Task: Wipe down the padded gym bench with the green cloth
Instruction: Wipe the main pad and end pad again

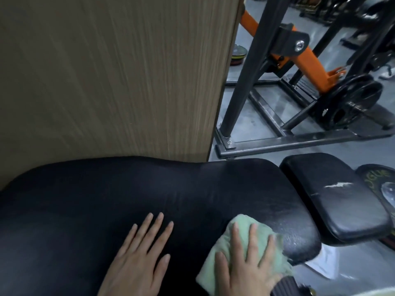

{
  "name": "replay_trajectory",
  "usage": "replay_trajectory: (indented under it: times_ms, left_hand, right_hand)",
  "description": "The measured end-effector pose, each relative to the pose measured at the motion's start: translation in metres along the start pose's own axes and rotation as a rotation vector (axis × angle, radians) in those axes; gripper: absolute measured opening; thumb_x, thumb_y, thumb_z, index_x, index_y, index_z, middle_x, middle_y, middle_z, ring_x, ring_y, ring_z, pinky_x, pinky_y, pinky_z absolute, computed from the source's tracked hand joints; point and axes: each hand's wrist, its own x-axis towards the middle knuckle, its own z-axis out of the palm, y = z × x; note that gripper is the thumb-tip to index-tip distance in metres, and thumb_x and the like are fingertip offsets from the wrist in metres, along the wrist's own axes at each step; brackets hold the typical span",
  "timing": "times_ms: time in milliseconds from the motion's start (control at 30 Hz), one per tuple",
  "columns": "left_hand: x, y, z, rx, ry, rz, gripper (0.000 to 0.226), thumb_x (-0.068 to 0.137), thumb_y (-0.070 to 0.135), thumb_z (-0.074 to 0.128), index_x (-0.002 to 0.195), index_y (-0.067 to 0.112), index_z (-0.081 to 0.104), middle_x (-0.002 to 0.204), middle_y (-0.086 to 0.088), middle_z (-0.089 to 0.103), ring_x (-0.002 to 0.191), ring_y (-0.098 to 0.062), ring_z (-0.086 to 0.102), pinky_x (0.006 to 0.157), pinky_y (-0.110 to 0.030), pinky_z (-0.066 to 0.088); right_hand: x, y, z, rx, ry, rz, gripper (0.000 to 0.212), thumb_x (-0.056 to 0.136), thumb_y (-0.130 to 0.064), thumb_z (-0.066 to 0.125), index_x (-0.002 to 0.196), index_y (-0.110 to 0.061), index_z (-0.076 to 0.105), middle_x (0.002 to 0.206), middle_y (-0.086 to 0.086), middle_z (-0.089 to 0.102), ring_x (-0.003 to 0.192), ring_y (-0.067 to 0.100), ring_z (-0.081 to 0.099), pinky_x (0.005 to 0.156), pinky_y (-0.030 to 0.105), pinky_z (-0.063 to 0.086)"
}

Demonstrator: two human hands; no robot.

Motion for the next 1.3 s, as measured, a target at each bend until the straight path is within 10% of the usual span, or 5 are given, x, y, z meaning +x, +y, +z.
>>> replay_trajectory:
  times_ms: [200,433,667,1000,1300]
  left_hand:
    - [0.001,0.0,0.0,-0.005,0.019,-0.007,0.054,0.1,0.046,0.014,0.144,0.023,0.036,0.15,-0.002,0.04,0.14,-0.018,0.03,0.11,-0.035,0.02]
    - [0.001,0.0,-0.001,0.005,0.086,-0.013,0.058,0.1,0.048,0.016,0.147,0.018,0.032,0.152,-0.006,0.035,0.142,-0.021,0.026,0.111,-0.037,0.021]
    - [0.0,-0.002,-0.001,0.019,0.117,-0.002,0.062,0.098,0.048,0.016,0.145,0.012,0.033,0.15,-0.008,0.038,0.141,-0.022,0.027,0.111,-0.035,0.021]
    - [0.002,0.001,0.004,0.049,0.116,-0.053,0.07,0.088,0.05,0.038,0.142,0.005,0.036,0.149,-0.008,0.04,0.14,-0.019,0.029,0.108,-0.037,0.023]
    - [-0.001,0.008,-0.002,0.042,0.019,-0.141,0.064,0.1,0.046,0.017,0.146,0.006,0.033,0.156,-0.004,0.027,0.144,-0.015,0.022,0.11,-0.036,0.021]
  right_hand:
    - [0.08,0.051,-0.041,-0.131,-0.166,0.153,0.057,0.092,-0.063,0.008,0.139,-0.055,-0.023,0.156,-0.018,-0.02,0.145,0.024,-0.016,0.107,0.071,0.003]
    - [0.144,-0.032,-0.022,-0.215,-0.254,-0.132,0.06,0.096,-0.058,0.008,0.149,-0.042,-0.013,0.158,-0.003,-0.02,0.144,0.031,-0.022,0.101,0.074,-0.013]
    - [0.097,-0.093,0.002,-0.195,-0.198,-0.863,0.054,0.089,-0.055,0.034,0.14,-0.037,0.043,0.147,0.0,0.045,0.137,0.032,0.037,0.101,0.067,0.012]
    - [0.169,0.02,-0.036,-0.2,-0.258,-0.155,0.061,0.088,-0.067,0.002,0.144,-0.051,-0.016,0.158,-0.011,-0.02,0.144,0.018,-0.022,0.11,0.064,-0.01]
    - [0.11,0.017,-0.026,-0.189,-0.262,-0.801,0.058,0.094,-0.068,0.012,0.148,-0.046,0.016,0.159,-0.006,0.018,0.147,0.024,0.011,0.109,0.065,0.006]
